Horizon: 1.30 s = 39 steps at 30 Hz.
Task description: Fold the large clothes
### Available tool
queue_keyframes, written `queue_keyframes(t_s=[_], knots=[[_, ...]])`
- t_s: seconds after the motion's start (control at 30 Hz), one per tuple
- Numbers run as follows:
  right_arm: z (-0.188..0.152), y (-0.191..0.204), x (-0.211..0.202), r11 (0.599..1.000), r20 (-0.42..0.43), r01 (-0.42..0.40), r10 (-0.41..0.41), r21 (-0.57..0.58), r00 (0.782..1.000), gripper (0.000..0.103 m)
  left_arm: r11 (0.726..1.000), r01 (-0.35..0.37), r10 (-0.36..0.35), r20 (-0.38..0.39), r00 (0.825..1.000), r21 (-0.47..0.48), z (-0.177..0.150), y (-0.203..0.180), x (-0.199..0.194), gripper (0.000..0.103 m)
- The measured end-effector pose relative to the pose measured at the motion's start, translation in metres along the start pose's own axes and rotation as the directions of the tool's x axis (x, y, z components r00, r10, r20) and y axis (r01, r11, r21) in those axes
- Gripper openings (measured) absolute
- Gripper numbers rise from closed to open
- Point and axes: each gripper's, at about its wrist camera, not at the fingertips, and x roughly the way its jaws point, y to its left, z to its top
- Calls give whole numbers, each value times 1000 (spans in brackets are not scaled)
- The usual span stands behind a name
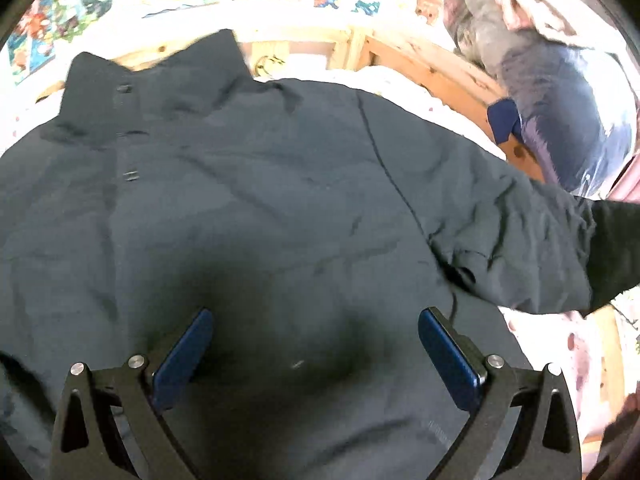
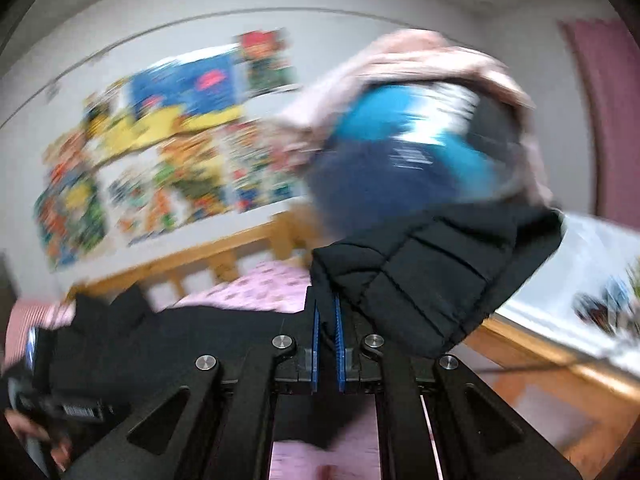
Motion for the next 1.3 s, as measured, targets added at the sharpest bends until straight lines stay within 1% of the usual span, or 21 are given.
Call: queue_keyframes(t_s=[0.1, 0.23, 0.33, 0.4, 0.43, 0.5, 0.6, 0.73, 0.77, 0.8, 0.83, 0.87, 0.93, 0.97, 1.0, 1.03, 1.1, 1.13, 1.2, 1.27, 1.3], knots=[[0, 51, 9, 981, -47, -115, 109, -153, 993, 6, 999, 14, -13, 18, 1000, -49, -7, 35, -29, 103], [-27, 121, 12, 905, -174, -271, 224, -329, 959, 6, 991, 43, -37, 46, 998, -126, -14, 73, -50, 103], [-57, 158, 10, 845, -271, -353, 259, -401, 927, 6, 983, 77, -65, 78, 995, -167, -22, 95, -61, 102], [-81, 172, 11, 815, -342, -393, 257, -426, 904, 6, 973, 138, -120, 105, 987, -188, -26, 106, -64, 102], [-92, 177, 11, 804, -373, -410, 255, -431, 892, 6, 961, 189, -166, 124, 978, -201, -29, 112, -64, 102], [-114, 184, 13, 779, -443, -442, 237, -445, 864, 6, 921, 311, -277, 166, 946, -237, -35, 124, -61, 102], [-134, 186, 9, 752, -515, -486, 228, -446, 826, 8, 854, 439, -401, 184, 897, -278, -39, 132, -49, 102], [-136, 185, -2, 742, -563, -526, 244, -416, 789, 15, 806, 519, -484, 188, 855, -286, -34, 124, -29, 102], [-135, 187, -4, 741, -573, -543, 264, -394, 776, 26, 798, 533, -499, 187, 846, -282, -30, 120, -23, 102], [-135, 194, -5, 740, -581, -558, 282, -375, 764, 45, 791, 549, -517, 182, 836, -272, -25, 115, -17, 102], [-135, 192, -11, 740, -587, -577, 308, -347, 749, 52, 784, 561, -533, 176, 828, -265, -21, 111, -12, 102], [-135, 188, -20, 737, -584, -593, 336, -326, 739, 55, 777, 573, -547, 171, 820, -262, -18, 107, -5, 102], [-137, 177, -31, 738, -581, -596, 346, -316, 737, 55, 757, 594, -575, 154, 803, -271, -14, 99, 8, 102], [-141, 172, -38, 744, -580, -594, 350, -306, 736, 55, 754, 596, -582, 140, 801, -277, -12, 95, 15, 102], [-143, 167, -41, 749, -579, -596, 360, -288, 732, 55, 758, 587, -579, 121, 806, -284, -12, 92, 22, 102], [-141, 162, -40, 757, -576, -596, 371, -267, 729, 55, 768, 568, -566, 100, 818, -296, -12, 89, 29, 102], [-141, 149, -44, 777, -566, -589, 388, -224, 727, 56, 778, 545, -551, 76, 831, -314, -15, 87, 42, 102], [-142, 142, -46, 789, -561, -581, 393, -202, 729, 56, 780, 537, -544, 73, 836, -321, -17, 87, 47, 102], [-145, 126, -45, 815, -550, -561, 404, -148, 731, 57, 778, 538, -541, 90, 836, -325, -19, 88, 49, 98], [-149, 113, -46, 837, -540, -539, 411, -97, 735, 57, 787, 522, -522, 97, 848, -328, -20, 88, 50, 86], [-150, 110, -43, 843, -537, -531, 412, -80, 736, 57, 794, 512, -511, 97, 854, -328, -19, 87, 50, 71]])
